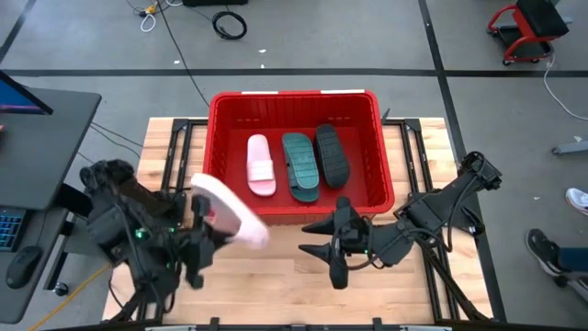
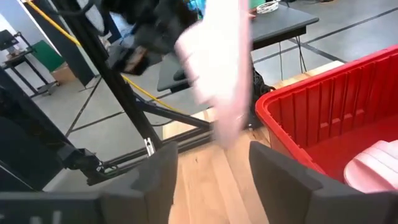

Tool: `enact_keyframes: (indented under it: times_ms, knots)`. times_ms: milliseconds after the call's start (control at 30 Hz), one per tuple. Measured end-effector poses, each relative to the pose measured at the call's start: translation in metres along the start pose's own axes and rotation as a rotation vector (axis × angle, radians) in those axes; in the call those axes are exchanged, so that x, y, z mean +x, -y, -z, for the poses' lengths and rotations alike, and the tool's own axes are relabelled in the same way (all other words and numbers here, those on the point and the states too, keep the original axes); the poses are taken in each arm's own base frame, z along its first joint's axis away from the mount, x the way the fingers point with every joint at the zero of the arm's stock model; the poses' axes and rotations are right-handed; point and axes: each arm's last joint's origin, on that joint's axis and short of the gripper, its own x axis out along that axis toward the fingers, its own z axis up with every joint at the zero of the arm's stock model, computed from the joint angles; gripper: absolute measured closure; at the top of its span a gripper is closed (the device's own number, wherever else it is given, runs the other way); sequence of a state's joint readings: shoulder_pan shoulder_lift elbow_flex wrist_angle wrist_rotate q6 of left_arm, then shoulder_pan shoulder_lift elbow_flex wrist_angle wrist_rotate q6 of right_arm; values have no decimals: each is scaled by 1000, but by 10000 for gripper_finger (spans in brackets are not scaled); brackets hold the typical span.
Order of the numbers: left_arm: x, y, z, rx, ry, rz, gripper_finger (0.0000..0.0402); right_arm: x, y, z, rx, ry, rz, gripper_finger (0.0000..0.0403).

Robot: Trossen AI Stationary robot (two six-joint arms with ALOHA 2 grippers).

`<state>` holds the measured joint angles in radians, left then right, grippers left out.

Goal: Pick and place slides into bin
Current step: Put the pink slide into the red bin

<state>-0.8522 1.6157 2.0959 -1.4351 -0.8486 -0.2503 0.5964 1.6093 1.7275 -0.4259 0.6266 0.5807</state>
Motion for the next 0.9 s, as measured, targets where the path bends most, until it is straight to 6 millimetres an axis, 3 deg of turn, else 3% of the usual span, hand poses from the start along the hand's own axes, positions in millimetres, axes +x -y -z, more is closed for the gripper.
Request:
enact_keyframes:
  times_ms: [200, 400, 633, 800, 900]
  knots:
    - [17, -33, -2, 175, -46, -303, 387, 2, 4, -3, 50, 26, 41, 176]
    - [53, -63, 7, 243, -205, -556, 390, 15, 24, -16, 480, 150, 146, 177]
    - [96, -86, 28, 386, -419, -773, 390, 30, 48, -47, 860, 334, 98, 179]
    - [111, -95, 38, 424, -474, -967, 390, 38, 72, -78, 1085, 420, -48, 178]
    - [116, -100, 40, 392, -483, -998, 381, 43, 89, -88, 1163, 435, -80, 177]
